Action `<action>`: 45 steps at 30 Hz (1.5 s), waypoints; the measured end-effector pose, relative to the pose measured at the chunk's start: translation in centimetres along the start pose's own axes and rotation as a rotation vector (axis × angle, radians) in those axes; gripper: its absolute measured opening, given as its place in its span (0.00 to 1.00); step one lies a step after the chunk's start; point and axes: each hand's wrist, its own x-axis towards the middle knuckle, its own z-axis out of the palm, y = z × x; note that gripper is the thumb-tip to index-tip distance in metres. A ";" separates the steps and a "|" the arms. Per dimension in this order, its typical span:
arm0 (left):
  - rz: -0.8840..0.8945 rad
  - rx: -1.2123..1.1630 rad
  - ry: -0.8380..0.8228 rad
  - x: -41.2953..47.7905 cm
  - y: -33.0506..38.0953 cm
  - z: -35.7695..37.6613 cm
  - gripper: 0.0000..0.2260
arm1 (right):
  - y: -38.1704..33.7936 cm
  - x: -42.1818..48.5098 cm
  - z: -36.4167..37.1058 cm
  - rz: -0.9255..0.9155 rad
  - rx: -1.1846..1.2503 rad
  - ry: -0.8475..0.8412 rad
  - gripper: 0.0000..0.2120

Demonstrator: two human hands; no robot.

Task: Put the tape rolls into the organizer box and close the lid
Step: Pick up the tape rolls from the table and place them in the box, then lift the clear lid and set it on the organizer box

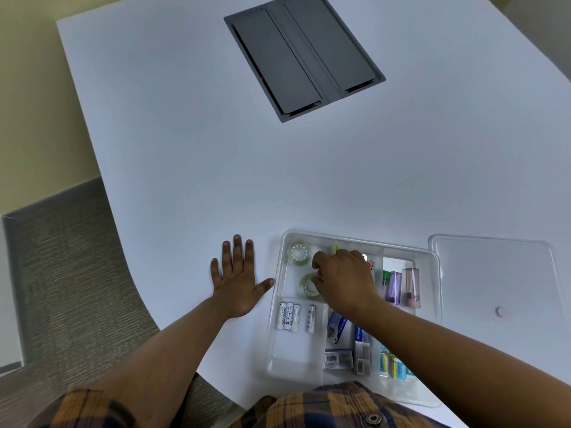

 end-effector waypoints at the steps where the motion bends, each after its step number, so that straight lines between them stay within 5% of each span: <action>1: 0.001 -0.001 0.001 0.0 0.0 0.0 0.41 | 0.0 0.0 -0.1 0.004 0.005 0.005 0.10; 8: 0.005 -0.003 0.009 0.1 -0.1 0.2 0.41 | -0.8 0.4 -0.3 -0.047 -0.106 -0.066 0.29; 16: 0.006 0.000 0.038 0.2 -0.3 0.5 0.41 | -0.3 0.1 -0.3 -0.046 -0.045 -0.071 0.27; 27: 0.009 -0.025 0.124 0.0 -0.5 0.8 0.42 | 3.8 -6.1 -2.9 -0.008 0.072 0.246 0.25; 33: -0.048 -0.510 0.359 -2.6 1.4 1.0 0.32 | 9.0 -12.1 -2.3 0.296 0.166 0.382 0.21; 36: -0.004 -0.822 0.325 -6.2 2.9 2.0 0.30 | 11.5 -15.0 -0.7 0.505 0.216 0.320 0.23; 42: 0.073 -0.869 0.307 -9.2 5.9 4.1 0.24 | 14.1 -18.2 1.8 0.652 0.352 0.181 0.24; 45: 0.031 -0.886 0.376 -9.1 6.8 4.4 0.16 | 14.9 -19.4 3.2 0.623 0.229 -0.042 0.41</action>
